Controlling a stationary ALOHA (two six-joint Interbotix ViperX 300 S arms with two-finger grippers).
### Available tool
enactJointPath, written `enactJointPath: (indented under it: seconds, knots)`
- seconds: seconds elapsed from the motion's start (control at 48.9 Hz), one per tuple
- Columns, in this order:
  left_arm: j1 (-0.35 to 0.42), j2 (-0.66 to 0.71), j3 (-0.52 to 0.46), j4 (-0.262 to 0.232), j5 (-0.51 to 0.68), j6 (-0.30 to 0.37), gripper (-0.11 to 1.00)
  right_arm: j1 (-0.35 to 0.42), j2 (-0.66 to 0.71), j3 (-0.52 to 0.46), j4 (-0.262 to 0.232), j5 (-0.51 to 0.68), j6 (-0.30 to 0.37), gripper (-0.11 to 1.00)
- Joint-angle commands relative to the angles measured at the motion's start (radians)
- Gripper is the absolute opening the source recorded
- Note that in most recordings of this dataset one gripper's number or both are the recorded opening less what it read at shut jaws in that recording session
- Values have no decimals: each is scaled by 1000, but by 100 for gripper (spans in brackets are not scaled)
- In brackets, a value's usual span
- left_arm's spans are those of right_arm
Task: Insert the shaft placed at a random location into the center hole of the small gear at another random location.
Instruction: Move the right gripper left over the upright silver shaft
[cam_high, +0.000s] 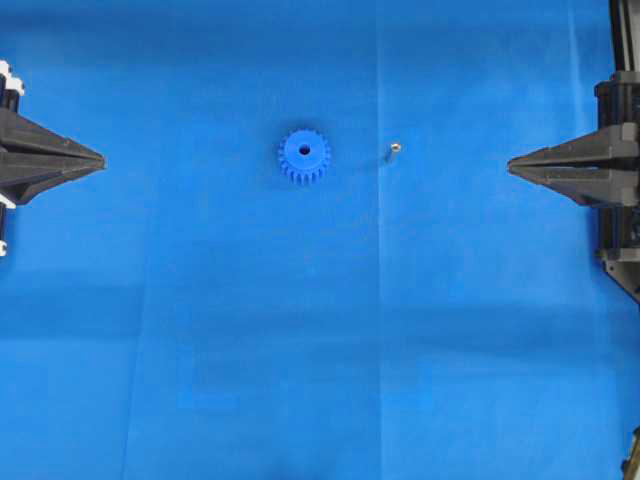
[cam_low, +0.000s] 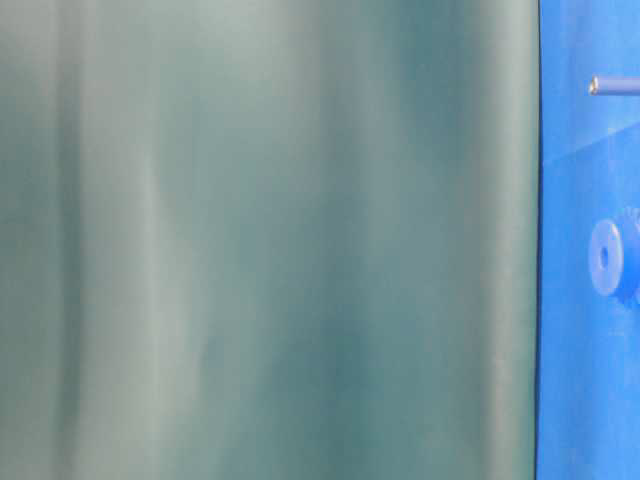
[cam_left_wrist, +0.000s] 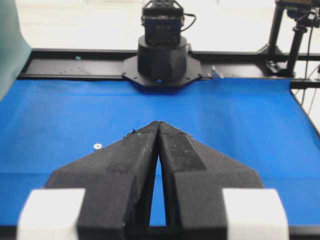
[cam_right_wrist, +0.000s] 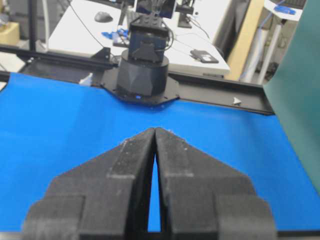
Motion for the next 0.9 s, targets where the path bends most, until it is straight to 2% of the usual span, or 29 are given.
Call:
enactJointPath:
  seconds: [0.0,0.123,0.491,0.675,0.777,0.879]
  knots:
    - [-17,-11,-17,2,-6,-5,0,3,9,-15,-2,-2,-5,0]
    - [-21,-25,-17,2,-2,-3,0,3,14,-15,-6,9,-12,-6]
    - [-23,-29,-17,2,12,-3,0,-5,21,-12,-8,12,-12,-6]
    - [-23,-28,-15,2,12,-3,0,-48,71,-5,-3,6,-6,-5]
    - [-23,-28,-15,2,12,-3,0,-78,127,5,-2,-26,3,3]
    - [-23,-28,-15,2,12,-3,0,-101,222,11,3,-92,3,24]
